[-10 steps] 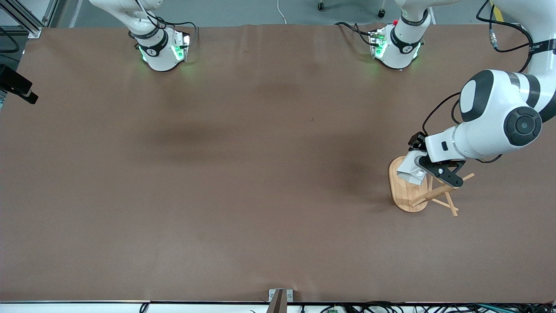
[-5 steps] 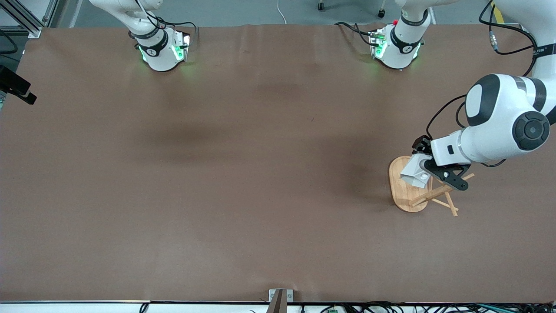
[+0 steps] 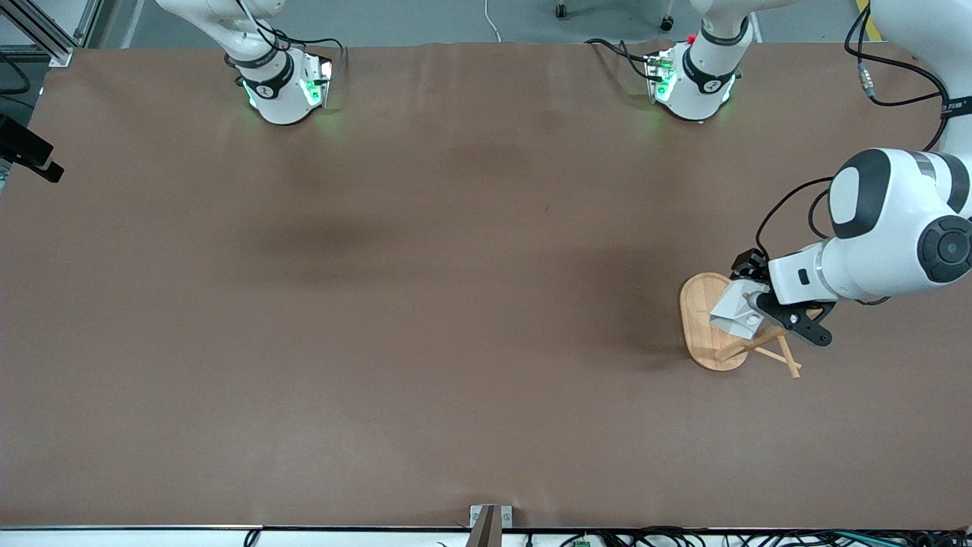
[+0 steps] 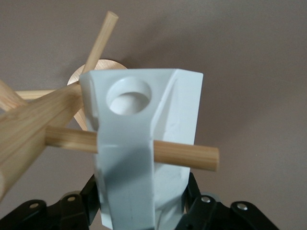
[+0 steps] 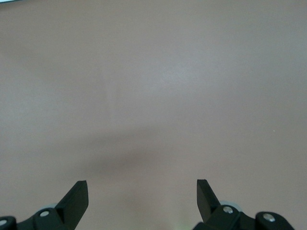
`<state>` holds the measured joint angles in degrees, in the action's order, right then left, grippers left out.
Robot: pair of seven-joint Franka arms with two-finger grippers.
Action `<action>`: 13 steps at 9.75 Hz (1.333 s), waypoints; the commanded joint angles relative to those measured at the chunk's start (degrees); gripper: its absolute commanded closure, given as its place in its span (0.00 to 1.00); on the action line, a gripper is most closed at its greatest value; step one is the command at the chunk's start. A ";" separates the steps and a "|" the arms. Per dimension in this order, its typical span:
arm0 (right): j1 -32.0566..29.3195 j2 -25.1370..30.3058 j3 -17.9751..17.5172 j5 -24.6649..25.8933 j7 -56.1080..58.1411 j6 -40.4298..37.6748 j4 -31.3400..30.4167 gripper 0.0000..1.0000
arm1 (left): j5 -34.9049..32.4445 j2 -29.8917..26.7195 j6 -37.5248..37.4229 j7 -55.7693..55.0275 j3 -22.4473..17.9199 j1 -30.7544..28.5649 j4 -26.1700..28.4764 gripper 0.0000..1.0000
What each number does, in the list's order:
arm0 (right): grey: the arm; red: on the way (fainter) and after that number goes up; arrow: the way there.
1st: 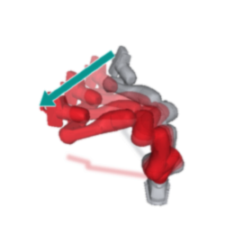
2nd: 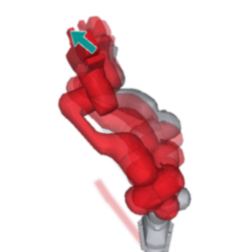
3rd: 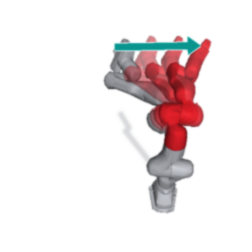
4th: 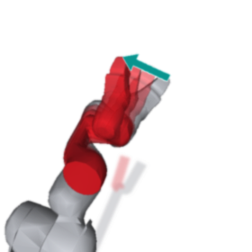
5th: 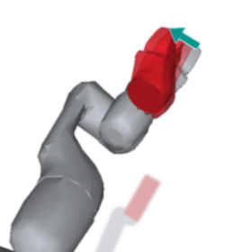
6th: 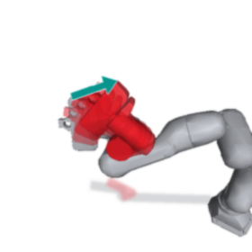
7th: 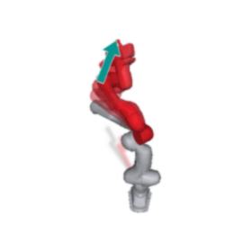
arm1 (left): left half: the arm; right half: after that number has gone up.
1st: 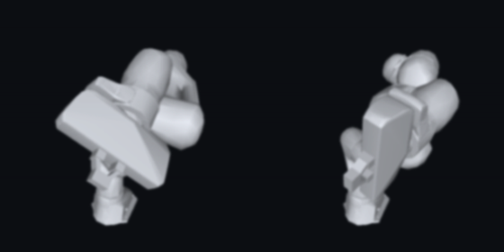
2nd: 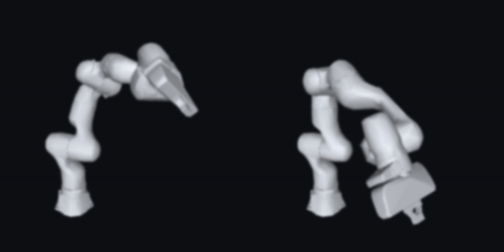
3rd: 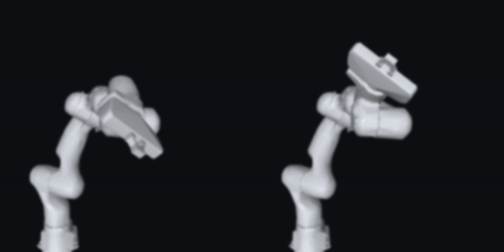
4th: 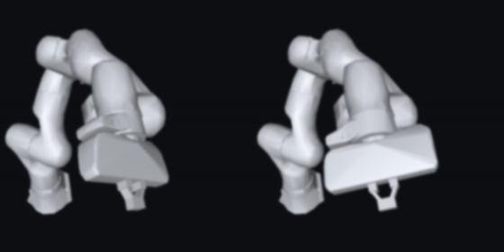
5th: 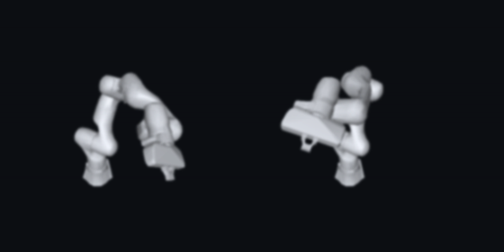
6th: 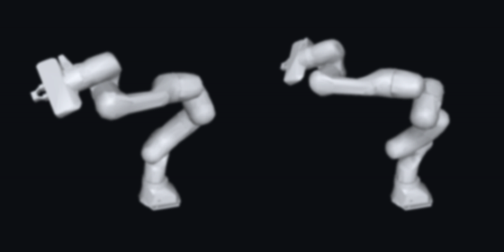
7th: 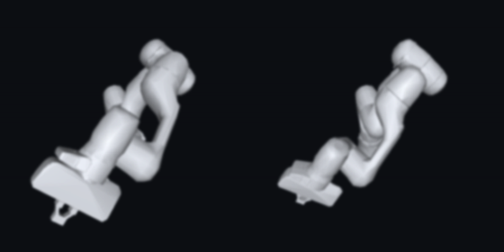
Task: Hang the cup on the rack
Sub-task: 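Open the left gripper to release the cup on the peg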
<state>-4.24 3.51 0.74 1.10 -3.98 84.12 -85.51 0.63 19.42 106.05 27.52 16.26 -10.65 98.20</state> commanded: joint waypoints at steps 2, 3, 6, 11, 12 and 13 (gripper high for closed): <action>-1.21 -0.17 -0.57 0.13 0.38 -0.54 0.43 0.00 | 1.31 1.06 0.39 0.18 0.35 -0.25 -0.46 0.00; -1.47 -0.17 -0.57 0.13 0.46 -0.54 0.43 0.00 | 1.39 0.97 0.12 0.00 0.35 -0.07 -1.68 0.00; -1.74 -0.26 -0.56 0.13 1.69 -0.62 0.43 0.00 | 1.22 0.71 -4.07 -4.82 0.70 1.07 -7.99 0.00; -1.83 -0.35 -0.48 0.13 1.78 -1.24 0.43 0.00 | 1.21 -4.99 -8.05 -22.29 1.22 4.32 -12.15 0.00; -1.83 -0.43 -0.48 0.13 1.87 -1.15 0.43 0.00 | 1.22 -6.66 -9.01 -25.81 1.31 4.32 -12.15 0.00; -1.91 -0.44 -0.48 0.13 1.87 -1.24 0.43 0.00 | 1.04 -7.98 -9.98 -29.15 1.84 4.41 -12.15 0.00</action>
<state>-5.16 3.26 0.78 1.10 -2.97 83.51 -85.51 1.41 12.82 97.47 2.01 17.68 -6.09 84.61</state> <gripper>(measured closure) 0.000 0.000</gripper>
